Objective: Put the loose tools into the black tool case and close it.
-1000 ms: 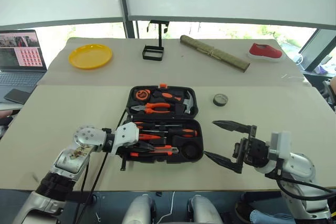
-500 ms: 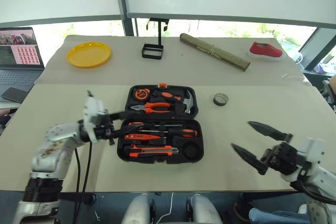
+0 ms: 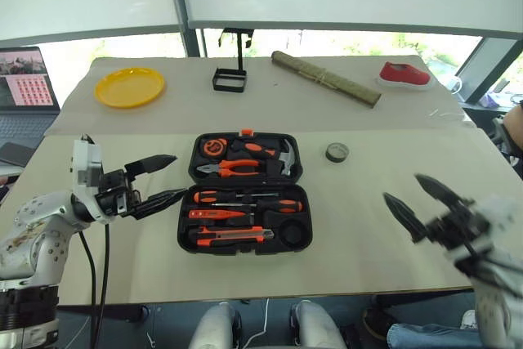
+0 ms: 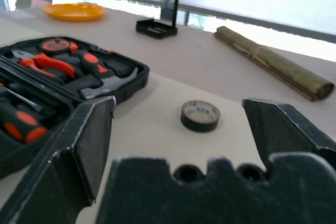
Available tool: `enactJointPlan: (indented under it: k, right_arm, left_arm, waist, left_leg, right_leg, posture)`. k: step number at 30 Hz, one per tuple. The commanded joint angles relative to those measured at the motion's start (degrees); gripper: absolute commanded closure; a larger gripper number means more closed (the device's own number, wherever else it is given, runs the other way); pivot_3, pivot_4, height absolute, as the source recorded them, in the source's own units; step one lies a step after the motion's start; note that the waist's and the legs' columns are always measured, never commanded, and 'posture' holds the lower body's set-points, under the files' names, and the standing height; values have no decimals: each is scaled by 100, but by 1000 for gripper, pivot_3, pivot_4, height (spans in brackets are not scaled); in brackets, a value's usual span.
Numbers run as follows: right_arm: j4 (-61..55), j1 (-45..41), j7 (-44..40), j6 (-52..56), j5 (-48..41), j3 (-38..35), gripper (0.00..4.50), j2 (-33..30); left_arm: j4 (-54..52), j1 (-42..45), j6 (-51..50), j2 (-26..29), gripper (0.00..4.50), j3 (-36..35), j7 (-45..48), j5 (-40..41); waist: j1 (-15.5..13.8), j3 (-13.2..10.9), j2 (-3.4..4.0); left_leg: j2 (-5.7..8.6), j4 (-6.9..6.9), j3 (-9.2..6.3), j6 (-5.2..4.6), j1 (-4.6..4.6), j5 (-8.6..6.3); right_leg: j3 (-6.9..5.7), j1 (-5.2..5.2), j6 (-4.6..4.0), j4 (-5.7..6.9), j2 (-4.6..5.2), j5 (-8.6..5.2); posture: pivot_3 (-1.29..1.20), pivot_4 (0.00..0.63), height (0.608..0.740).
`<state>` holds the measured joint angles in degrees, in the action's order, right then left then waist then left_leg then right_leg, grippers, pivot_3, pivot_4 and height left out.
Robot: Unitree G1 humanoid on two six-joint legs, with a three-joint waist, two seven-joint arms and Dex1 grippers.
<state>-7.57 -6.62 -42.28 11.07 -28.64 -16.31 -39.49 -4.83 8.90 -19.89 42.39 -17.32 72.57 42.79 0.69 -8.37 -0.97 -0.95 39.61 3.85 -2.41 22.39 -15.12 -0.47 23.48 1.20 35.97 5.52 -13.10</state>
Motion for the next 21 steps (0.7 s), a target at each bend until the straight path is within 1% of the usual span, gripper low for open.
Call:
enactJointPlan:
  k: [1, 2, 4, 6, 8, 10, 13, 17, 18, 19, 21]
  right_arm:
    - [616, -1537, 206, 1157, 879, 1045, 0, -422]
    - [835, -1866, 179, 1220, 1102, 1269, 0, -472]
    - [1597, -2673, -226, 1507, 1518, 1957, 0, -465]
    - [2218, -3239, -589, 1680, 1876, 2500, 0, -442]
    - [2721, -3655, -758, 1836, 2145, 2838, 0, -358]
    - [3305, -4086, -846, 1766, 2485, 3163, 0, -200]
    - [3961, -4486, -864, 1557, 2840, 3402, 0, 24]
    - [4655, -4767, -961, 1201, 3090, 3486, 1077, 259]
    - [4773, -4807, -1007, 1161, 3115, 3480, 1483, 303]
    - [4874, -4838, -1049, 1120, 3136, 3476, 1736, 340]
    - [5053, -4890, -1116, 1016, 3210, 3474, 2531, 391]
  left_arm:
    - [-135, 79, 150, -186, 39, 151, -100, -112]
    - [-131, 99, 163, -231, 39, 189, -131, -139]
    - [-109, 98, 246, -322, 39, 332, -127, -263]
    - [-88, 111, 305, -367, 39, 426, -104, -357]
    - [-79, 157, 362, -405, 39, 480, -111, -405]
    - [-71, 210, 446, -434, 39, 498, -117, -443]
    - [-54, 206, 569, -423, 39, 485, -60, -516]
    - [-45, 92, 658, -371, 0, 452, 12, -536]
    - [-43, 74, 680, -367, 0, 445, 28, -546]
    - [-41, 60, 699, -364, 0, 435, 37, -558]
    - [-30, 43, 744, -367, 0, 406, 53, -570]
  waist:
    - [1, -2, -3]
    - [2, -2, -4]
    - [-15, -2, -6]
    - [-50, -3, -7]
    - [-66, -3, -7]
    - [-66, -4, -7]
    - [-36, -4, -7]
    - [-22, -4, -7]
    - [-17, -4, -7]
    - [-12, -4, -7]
    - [7, -4, -7]
  left_leg:
    - [0, -3, 0, 0, 5, 0]
    - [0, -5, -3, 0, 10, 0]
    - [0, -6, -9, 0, 56, 2]
    - [2, -6, -9, 0, 81, 2]
    - [6, -5, -12, -1, 97, 1]
    - [8, -4, -12, -5, 114, -1]
    - [12, 0, -10, -10, 129, -4]
    - [13, 5, -11, -12, 133, -6]
    - [13, 5, -11, -12, 133, -5]
    - [13, 5, -11, -12, 132, -6]
    - [12, 5, -11, -12, 130, -5]
  right_leg:
    - [0, 10, 3, 4, -2, 2]
    - [-2, 16, 15, 4, -6, 9]
    - [-5, 60, 21, 10, -15, 14]
    - [-10, 82, 23, 11, -18, 17]
    - [-16, 88, 25, 3, -16, 18]
    - [-19, 91, 36, -10, -12, 23]
    - [-19, 92, 52, -12, -8, 32]
    - [-21, 90, 60, -16, -6, 37]
    - [-22, 90, 60, -15, -7, 37]
    - [-21, 89, 60, -14, -8, 37]
    - [-20, 89, 60, -12, -8, 37]
  posture:
    - [0, 150, 740]
    - [0, 150, 740]
    - [0, 150, 740]
    - [0, 150, 740]
    - [0, 150, 740]
    - [0, 150, 740]
    - [0, 150, 740]
    - [0, 150, 740]
    - [0, 150, 740]
    - [0, 150, 740]
    - [0, 150, 740]
